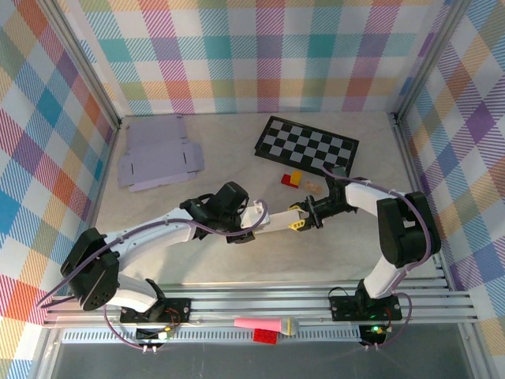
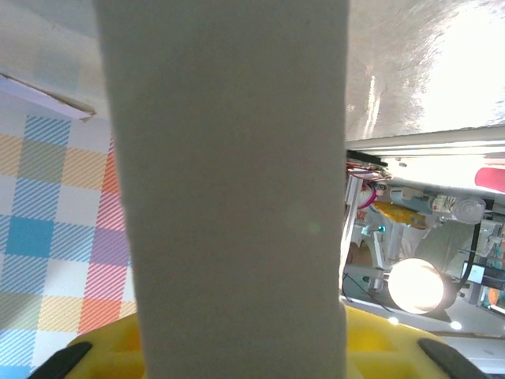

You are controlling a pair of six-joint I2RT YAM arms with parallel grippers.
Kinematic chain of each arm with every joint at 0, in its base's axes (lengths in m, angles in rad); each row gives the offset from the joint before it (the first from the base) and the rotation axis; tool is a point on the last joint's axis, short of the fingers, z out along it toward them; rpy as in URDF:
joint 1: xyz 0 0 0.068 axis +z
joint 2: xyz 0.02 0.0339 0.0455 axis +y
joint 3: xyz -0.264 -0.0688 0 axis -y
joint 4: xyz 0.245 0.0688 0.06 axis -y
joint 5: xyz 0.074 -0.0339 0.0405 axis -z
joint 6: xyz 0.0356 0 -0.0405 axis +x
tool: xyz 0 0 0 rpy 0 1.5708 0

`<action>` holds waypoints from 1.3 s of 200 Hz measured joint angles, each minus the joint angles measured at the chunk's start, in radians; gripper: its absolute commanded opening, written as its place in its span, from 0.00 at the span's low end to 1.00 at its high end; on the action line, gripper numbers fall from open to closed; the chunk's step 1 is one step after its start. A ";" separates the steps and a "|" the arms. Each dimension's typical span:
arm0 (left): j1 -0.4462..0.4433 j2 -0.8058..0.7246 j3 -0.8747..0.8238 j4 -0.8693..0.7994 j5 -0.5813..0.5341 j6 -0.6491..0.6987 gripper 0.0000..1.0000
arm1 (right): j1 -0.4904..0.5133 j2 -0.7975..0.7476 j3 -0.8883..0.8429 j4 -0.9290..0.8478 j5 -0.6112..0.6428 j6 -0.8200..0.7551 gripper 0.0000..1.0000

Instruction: Fold the paper box

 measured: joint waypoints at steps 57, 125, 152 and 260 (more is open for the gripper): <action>-0.007 0.056 0.045 0.004 0.027 0.015 0.33 | -0.033 0.018 -0.016 -0.012 0.097 0.005 0.60; 0.014 0.085 0.084 -0.032 0.062 0.010 0.31 | -0.127 -0.127 0.124 -0.196 0.322 -0.167 0.70; 0.041 0.089 0.104 -0.069 0.094 0.010 0.31 | -0.137 -0.240 0.252 -0.251 0.462 -0.323 0.55; 0.137 0.085 0.131 -0.206 0.196 0.066 0.30 | 0.131 -0.364 0.334 -0.351 0.806 -1.126 0.45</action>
